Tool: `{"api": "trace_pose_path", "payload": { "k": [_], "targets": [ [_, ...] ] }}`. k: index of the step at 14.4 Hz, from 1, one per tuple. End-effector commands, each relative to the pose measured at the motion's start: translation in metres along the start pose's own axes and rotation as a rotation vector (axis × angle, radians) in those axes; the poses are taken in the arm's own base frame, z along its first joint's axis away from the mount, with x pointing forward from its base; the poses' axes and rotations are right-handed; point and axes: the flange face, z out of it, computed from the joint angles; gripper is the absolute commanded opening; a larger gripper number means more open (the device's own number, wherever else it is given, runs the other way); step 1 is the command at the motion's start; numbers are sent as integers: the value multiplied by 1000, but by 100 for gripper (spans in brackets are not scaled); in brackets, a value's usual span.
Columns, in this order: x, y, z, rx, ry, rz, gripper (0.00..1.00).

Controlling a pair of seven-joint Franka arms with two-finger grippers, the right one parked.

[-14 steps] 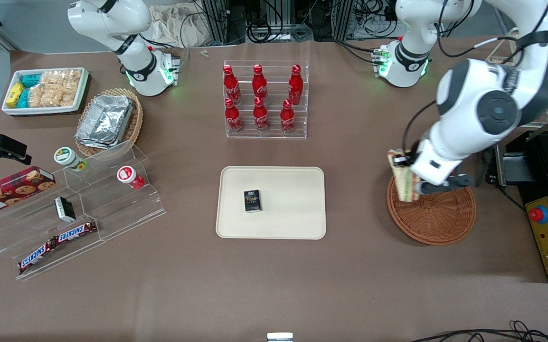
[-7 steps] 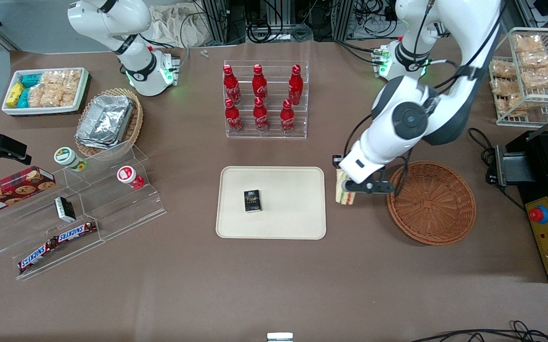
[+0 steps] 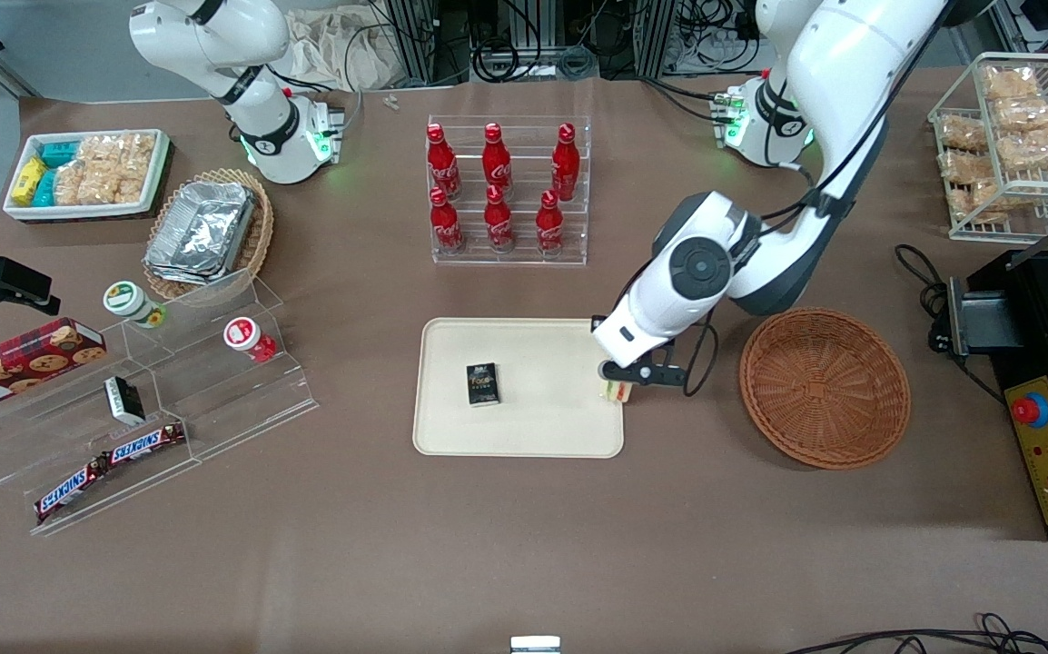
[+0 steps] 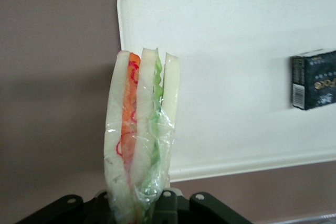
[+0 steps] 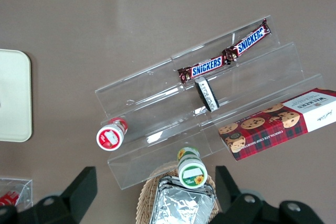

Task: Place sandwich from basket to tray
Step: 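Carry the sandwich over the cream tray beside the black box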

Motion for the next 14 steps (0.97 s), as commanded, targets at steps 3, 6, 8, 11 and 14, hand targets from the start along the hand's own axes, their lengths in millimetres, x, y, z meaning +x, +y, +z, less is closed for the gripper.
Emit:
{"api": "trace_pose_path", "payload": {
  "k": [3,6,8,11,14],
  "targets": [
    [24,25,38,41,27,-42,0],
    [24,26,52,35,24,-46,0],
    [24,25,56,34,19,-53,0],
    [20,33,62,25,25,-86,46],
    [22,30,63,58,54,-58,86]
  ]
}}
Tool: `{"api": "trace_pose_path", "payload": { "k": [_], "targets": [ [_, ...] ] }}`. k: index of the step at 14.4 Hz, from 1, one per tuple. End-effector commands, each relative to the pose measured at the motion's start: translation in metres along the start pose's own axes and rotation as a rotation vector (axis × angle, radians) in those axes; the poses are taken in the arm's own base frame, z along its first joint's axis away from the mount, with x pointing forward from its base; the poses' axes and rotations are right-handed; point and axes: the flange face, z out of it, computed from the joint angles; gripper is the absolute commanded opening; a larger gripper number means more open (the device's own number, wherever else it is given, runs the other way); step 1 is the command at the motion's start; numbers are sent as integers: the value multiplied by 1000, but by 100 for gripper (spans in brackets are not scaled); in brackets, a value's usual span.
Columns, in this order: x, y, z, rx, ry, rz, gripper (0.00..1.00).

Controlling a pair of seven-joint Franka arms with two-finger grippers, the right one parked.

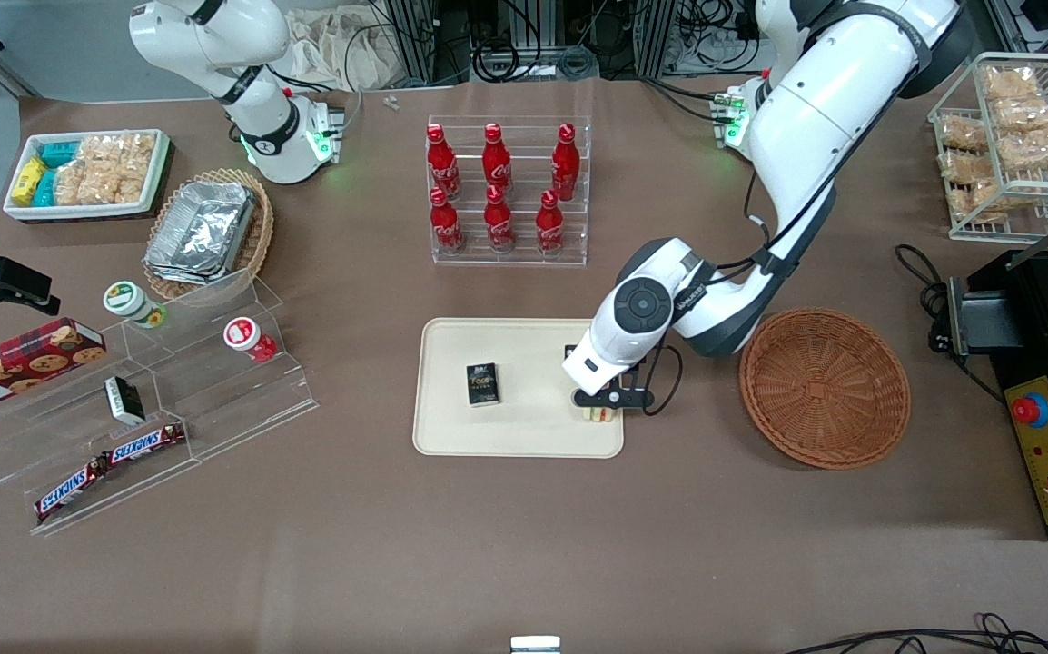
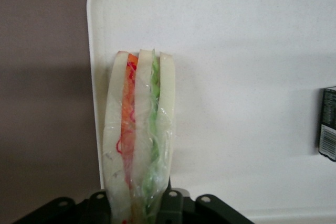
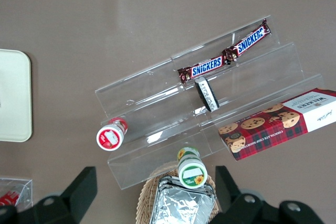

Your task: Place sandwich from basket to tray

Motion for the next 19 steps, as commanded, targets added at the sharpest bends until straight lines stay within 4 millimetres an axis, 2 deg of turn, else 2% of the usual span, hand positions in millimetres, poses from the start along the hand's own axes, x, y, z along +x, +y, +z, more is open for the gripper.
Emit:
{"api": "trace_pose_path", "payload": {
  "k": [1,2,3,5,7,9,11,13,17,18,19],
  "targets": [
    [5,5,-2,14,34,-3,96],
    [5,4,-7,17,38,-2,98],
    [6,2,-20,22,50,-4,99],
    [8,-5,-64,39,79,-19,99],
    [12,-23,-106,72,102,-48,99],
    [22,-51,-144,60,114,-105,99],
    [24,-70,-184,33,116,-110,99],
    [24,-103,-222,24,78,-99,99],
    [7,-171,-300,-8,1,-27,99],
    [-2,-178,-316,0,-17,18,99],
    [-4,-197,-329,17,-34,6,99]
  ]
}}
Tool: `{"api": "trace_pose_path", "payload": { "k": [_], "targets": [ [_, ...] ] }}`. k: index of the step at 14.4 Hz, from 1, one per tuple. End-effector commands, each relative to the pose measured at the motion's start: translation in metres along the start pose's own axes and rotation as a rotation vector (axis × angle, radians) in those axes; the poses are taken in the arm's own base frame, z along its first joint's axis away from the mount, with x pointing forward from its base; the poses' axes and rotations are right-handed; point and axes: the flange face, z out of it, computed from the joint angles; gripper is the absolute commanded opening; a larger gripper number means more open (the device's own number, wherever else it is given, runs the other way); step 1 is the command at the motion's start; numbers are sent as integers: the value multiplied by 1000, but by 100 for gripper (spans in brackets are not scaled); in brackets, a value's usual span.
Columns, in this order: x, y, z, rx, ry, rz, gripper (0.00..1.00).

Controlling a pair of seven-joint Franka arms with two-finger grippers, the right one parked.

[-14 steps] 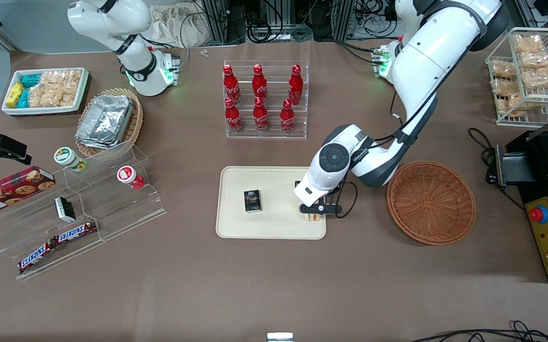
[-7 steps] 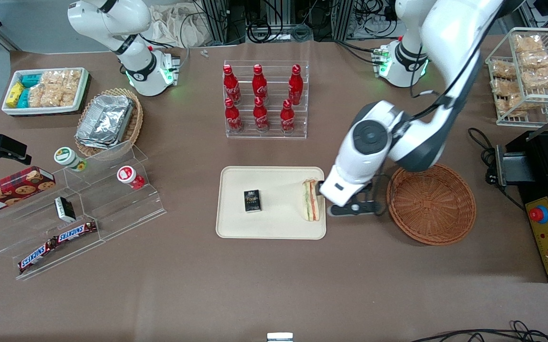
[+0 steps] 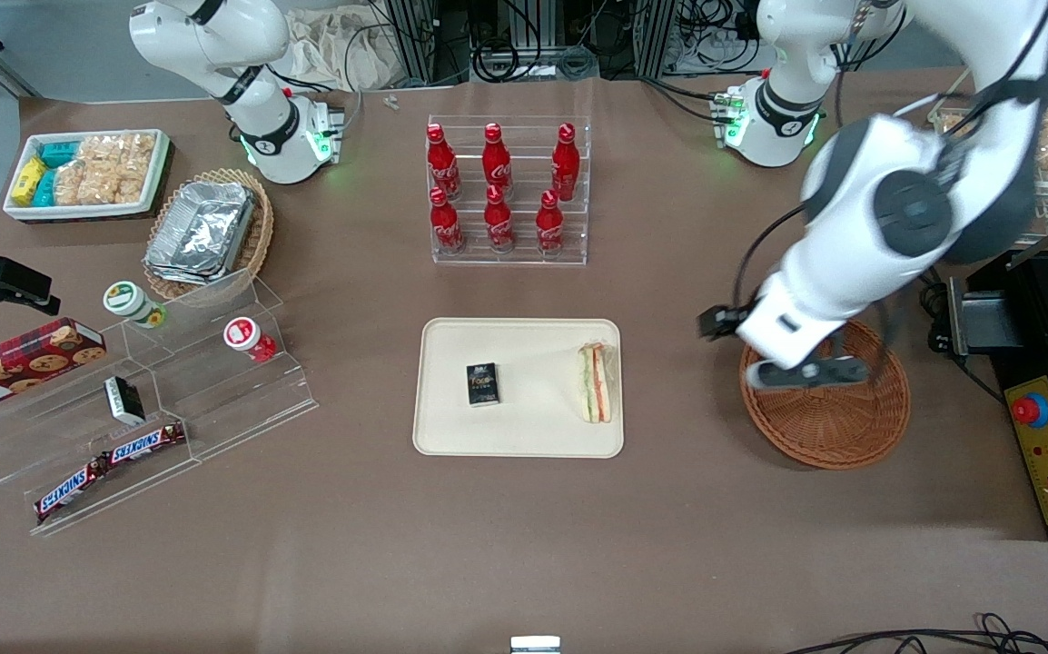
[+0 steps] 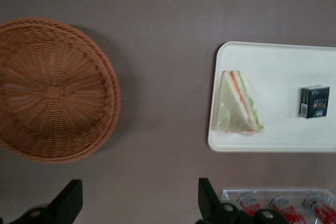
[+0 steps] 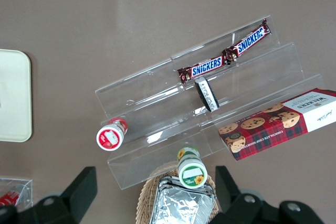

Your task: Place sandwich from basket to tray

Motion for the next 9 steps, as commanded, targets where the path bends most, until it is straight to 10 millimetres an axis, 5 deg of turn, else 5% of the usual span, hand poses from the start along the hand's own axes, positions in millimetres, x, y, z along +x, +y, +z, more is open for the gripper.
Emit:
{"api": "trace_pose_path", "payload": {
  "k": [1,4,9],
  "targets": [
    [-18,-40,-47,18,-12,-10,99],
    [-41,-65,-86,42,18,-47,99],
    [-53,-80,-106,53,20,-52,99]
  ]
}}
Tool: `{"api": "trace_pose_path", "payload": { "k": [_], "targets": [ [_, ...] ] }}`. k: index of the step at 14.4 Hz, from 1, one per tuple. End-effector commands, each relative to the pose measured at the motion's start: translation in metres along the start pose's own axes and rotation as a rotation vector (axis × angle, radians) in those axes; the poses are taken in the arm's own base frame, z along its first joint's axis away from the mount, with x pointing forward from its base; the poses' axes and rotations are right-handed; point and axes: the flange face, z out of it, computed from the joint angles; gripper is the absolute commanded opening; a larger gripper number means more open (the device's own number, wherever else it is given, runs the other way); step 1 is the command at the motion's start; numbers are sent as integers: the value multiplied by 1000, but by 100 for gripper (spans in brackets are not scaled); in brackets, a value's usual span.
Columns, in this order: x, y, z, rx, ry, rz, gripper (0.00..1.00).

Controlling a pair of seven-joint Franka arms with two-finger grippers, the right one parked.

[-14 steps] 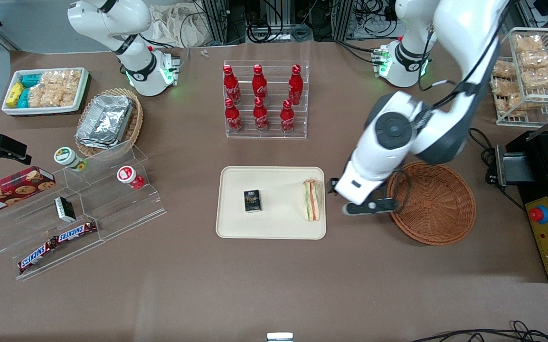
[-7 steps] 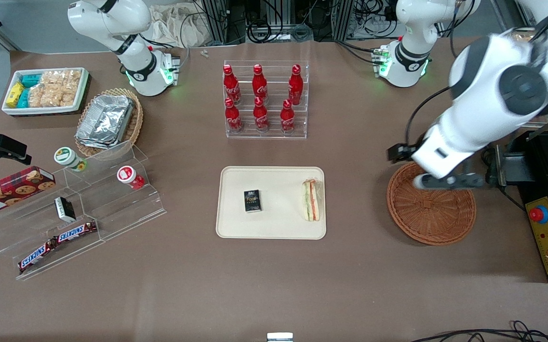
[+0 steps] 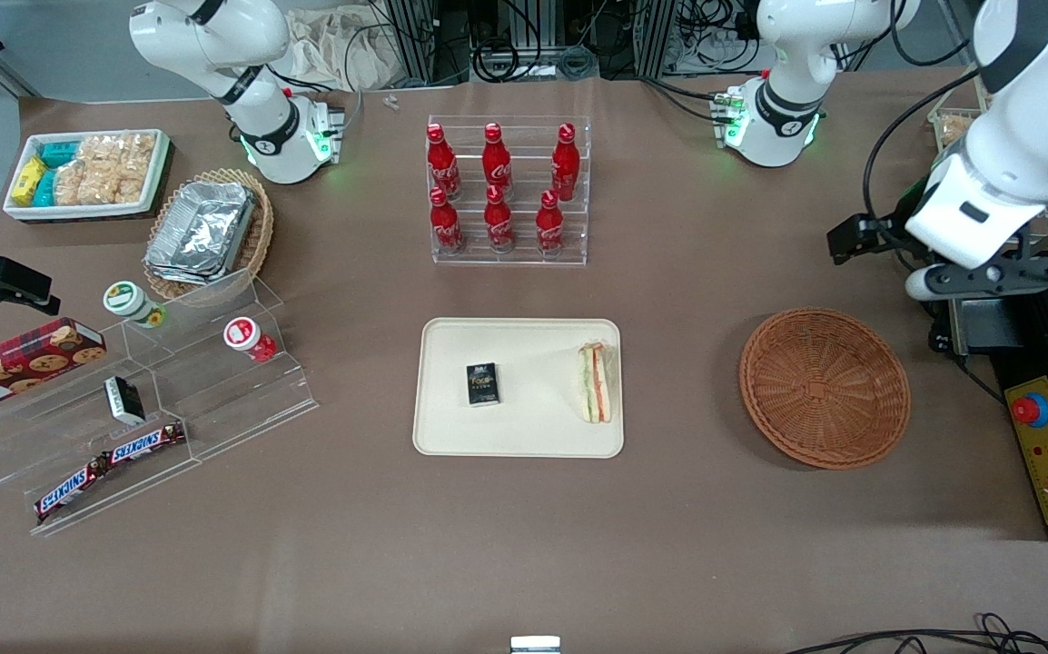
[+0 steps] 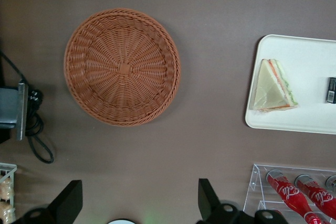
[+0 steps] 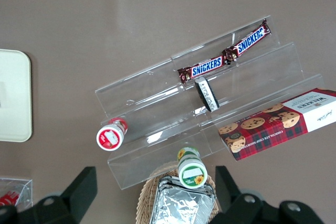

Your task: Place sandwich from basket to tray

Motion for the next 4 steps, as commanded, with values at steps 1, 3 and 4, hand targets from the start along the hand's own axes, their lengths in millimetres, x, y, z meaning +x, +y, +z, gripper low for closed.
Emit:
{"api": "trace_pose_path", "payload": {
  "k": [1,3,4],
  "targets": [
    [-4,4,-6,-6,-2,12,99],
    [-1,5,-11,-9,9,22,99],
    [1,4,-12,-8,11,20,99]
  ]
}}
